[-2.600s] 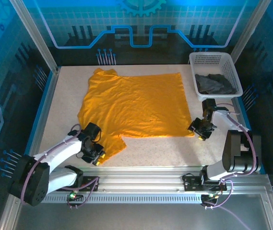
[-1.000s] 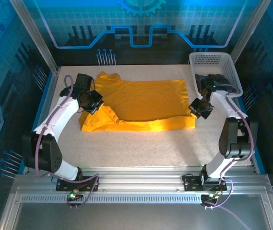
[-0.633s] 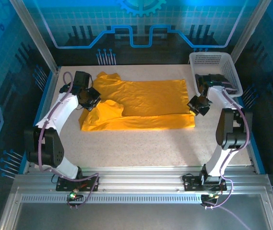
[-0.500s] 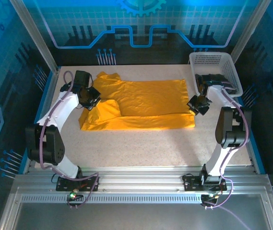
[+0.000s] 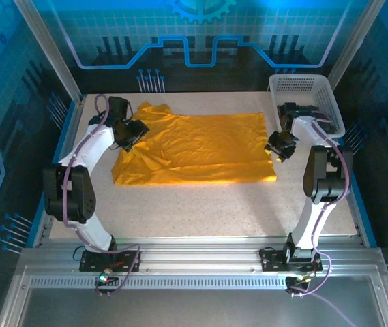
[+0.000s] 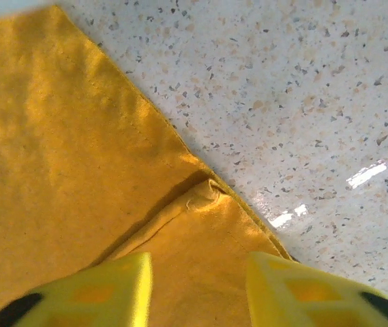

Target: Fold and stack the t-shirts

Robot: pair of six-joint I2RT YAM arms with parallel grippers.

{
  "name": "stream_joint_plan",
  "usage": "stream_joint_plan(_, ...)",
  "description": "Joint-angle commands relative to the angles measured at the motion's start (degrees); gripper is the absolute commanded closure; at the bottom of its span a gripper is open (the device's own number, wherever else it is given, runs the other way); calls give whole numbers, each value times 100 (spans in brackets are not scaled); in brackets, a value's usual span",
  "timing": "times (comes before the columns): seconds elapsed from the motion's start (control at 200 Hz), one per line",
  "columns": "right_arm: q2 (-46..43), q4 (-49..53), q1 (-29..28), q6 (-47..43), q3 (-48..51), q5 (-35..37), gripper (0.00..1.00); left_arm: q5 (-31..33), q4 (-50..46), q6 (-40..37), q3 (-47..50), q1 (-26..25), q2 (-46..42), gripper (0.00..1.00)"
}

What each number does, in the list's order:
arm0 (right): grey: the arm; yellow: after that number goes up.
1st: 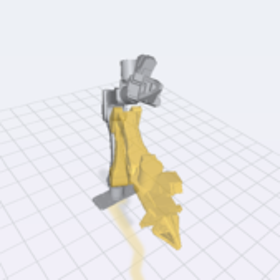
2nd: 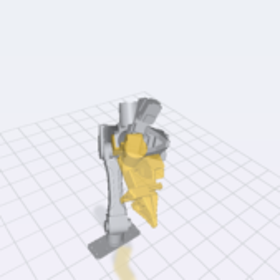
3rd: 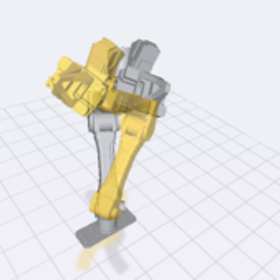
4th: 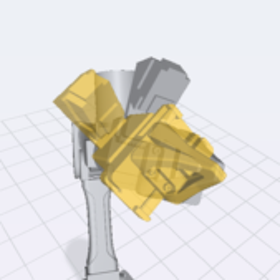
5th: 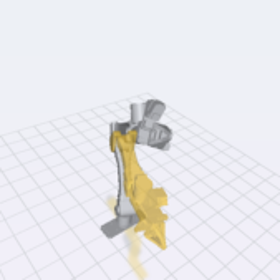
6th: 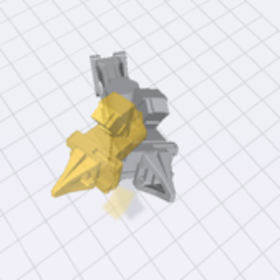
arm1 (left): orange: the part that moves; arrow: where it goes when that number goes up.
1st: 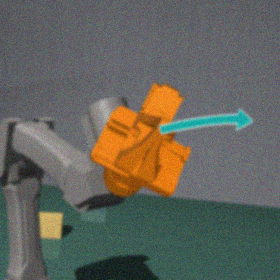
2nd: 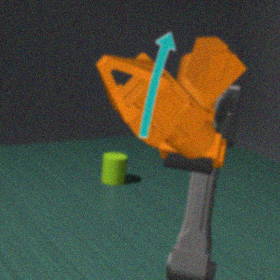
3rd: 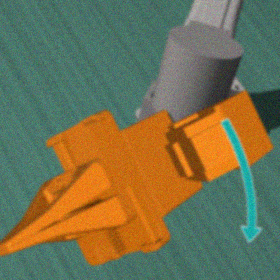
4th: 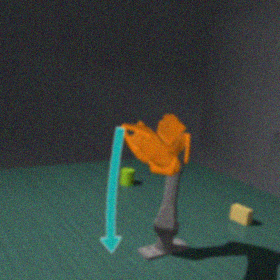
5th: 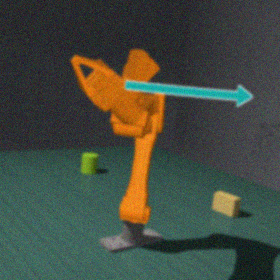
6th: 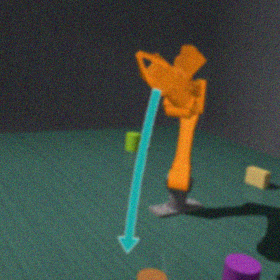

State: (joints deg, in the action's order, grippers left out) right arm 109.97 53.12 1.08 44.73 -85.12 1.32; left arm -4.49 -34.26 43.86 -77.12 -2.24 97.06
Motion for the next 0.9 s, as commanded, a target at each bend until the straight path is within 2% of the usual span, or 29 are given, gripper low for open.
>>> stream_joint_plan(0.0,-539,126,-131,-330,292,175,52,107,49,-374,564,56,-734,33)
stream_joint_plan(0.095,-904,-62,-350,-429,843,94,51,163,-78,-57,1350,137,-1325,39)
stream_joint_plan(0.18,-1048,-372,-578,-519,1285,-149,56,47,-11,296,1970,264,-1535,49)
stream_joint_plan(0.32,-732,-487,-724,-691,1413,-208,69,-126,213,623,2234,670,-1118,63)
stream_joint_plan(0.375,-525,-461,-715,-782,1327,-128,71,-85,292,675,2102,771,-797,67)
stream_joint_plan(0.495,33,-202,-719,-927,940,51,72,-60,170,714,1601,813,114,69)
stream_joint_plan(0.6,430,18,-746,-992,712,10,71,-59,86,1094,1729,813,450,73)
stream_joint_plan(0.74,575,296,-835,-957,773,-9,70,190,-113,1478,2395,813,62,74)
stream_joint_plan(0.895,82,409,-940,-685,1450,-154,68,526,-482,1540,3191,968,-749,76)
